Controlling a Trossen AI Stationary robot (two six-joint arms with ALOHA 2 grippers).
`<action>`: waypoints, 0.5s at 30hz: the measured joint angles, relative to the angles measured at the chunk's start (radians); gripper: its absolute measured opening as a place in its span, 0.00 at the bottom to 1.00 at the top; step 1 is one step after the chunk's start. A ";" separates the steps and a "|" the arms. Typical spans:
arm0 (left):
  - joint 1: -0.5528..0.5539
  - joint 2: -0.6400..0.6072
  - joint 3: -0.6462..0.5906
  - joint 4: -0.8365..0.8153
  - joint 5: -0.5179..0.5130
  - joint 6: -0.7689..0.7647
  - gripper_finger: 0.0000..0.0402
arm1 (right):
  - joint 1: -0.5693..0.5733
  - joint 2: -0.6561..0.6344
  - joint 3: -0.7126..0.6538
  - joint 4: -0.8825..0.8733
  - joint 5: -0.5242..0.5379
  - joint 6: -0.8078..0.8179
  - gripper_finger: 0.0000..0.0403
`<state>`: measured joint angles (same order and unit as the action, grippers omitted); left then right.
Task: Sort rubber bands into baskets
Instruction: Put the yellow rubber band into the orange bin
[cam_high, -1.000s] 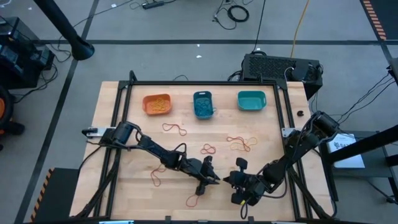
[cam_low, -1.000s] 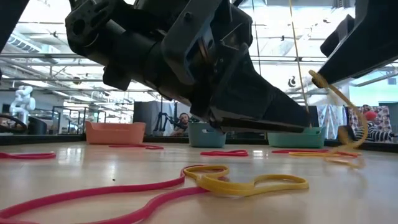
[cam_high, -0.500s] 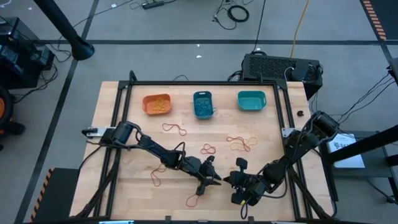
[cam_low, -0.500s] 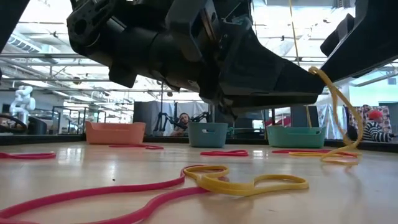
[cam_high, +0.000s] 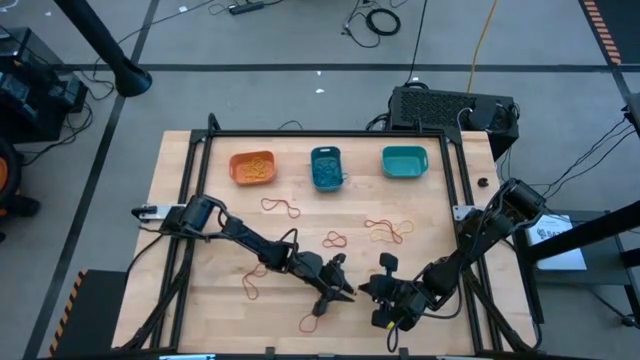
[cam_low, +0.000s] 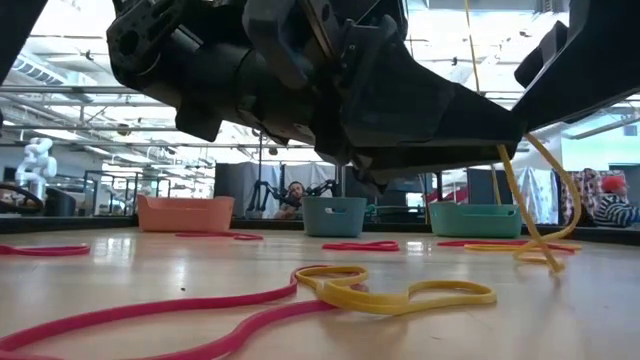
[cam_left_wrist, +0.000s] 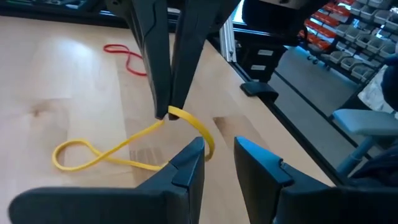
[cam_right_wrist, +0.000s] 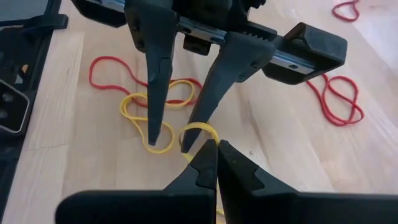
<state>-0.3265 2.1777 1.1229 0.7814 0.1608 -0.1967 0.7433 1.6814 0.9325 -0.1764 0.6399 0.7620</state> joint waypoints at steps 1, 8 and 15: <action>0.001 0.000 0.000 0.002 -0.004 0.000 0.23 | 0.000 0.000 0.000 0.000 0.009 0.000 0.00; 0.013 0.000 0.000 0.006 -0.017 -0.006 0.23 | 0.000 0.000 0.000 0.000 0.016 -0.001 0.00; 0.014 0.000 0.000 0.004 -0.025 0.000 0.03 | 0.000 0.000 0.000 0.000 0.013 -0.002 0.00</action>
<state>-0.3130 2.1777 1.1229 0.7849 0.1356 -0.1964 0.7429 1.6814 0.9329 -0.1764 0.6533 0.7605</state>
